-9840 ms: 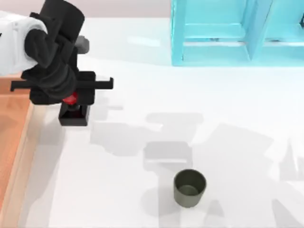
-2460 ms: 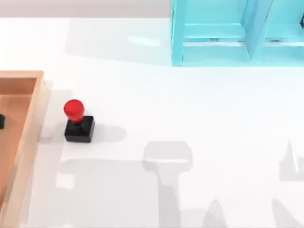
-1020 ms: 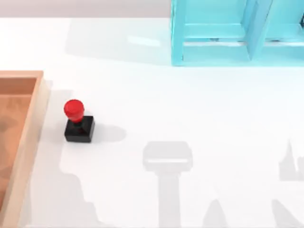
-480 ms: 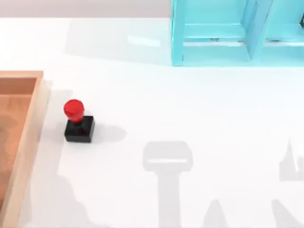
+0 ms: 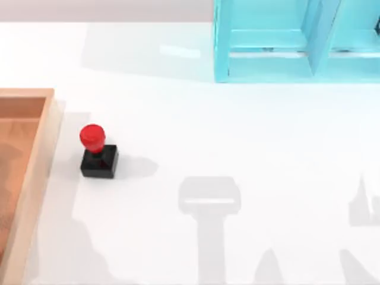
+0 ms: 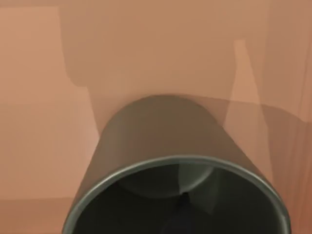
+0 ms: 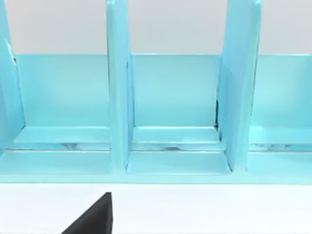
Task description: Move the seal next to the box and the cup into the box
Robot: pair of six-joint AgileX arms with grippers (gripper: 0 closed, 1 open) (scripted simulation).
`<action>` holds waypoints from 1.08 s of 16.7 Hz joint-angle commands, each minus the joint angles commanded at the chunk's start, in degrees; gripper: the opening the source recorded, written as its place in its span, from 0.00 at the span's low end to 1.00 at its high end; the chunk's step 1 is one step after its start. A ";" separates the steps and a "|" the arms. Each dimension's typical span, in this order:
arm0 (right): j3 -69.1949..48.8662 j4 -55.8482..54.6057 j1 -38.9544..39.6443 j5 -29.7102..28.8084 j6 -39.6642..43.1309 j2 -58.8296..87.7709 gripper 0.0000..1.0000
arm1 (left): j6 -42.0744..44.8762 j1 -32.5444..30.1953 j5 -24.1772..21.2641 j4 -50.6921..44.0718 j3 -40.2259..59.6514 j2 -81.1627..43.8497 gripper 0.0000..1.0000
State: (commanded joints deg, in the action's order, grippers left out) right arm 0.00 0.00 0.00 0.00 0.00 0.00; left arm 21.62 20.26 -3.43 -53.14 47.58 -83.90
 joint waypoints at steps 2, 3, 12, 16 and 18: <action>0.00 0.00 0.00 0.00 0.00 0.00 1.00 | 0.00 0.00 0.00 0.00 0.00 0.00 0.98; 0.00 0.00 0.00 0.00 0.00 0.00 1.00 | 0.00 0.00 0.00 0.00 0.00 0.00 1.00; 0.00 0.00 0.00 0.00 0.00 0.00 1.00 | 0.05 -0.01 -0.08 -0.10 0.15 0.17 1.00; 0.00 0.00 0.00 0.00 0.00 0.00 1.00 | 1.52 0.43 -2.03 -4.83 6.01 5.62 1.00; 0.00 0.00 0.00 0.00 0.00 0.00 1.00 | 1.84 0.78 -2.82 -9.07 11.54 8.24 1.00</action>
State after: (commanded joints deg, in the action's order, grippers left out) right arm 0.00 0.00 0.00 0.00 0.00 0.00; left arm 23.46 21.04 -6.25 -62.20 59.11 -75.66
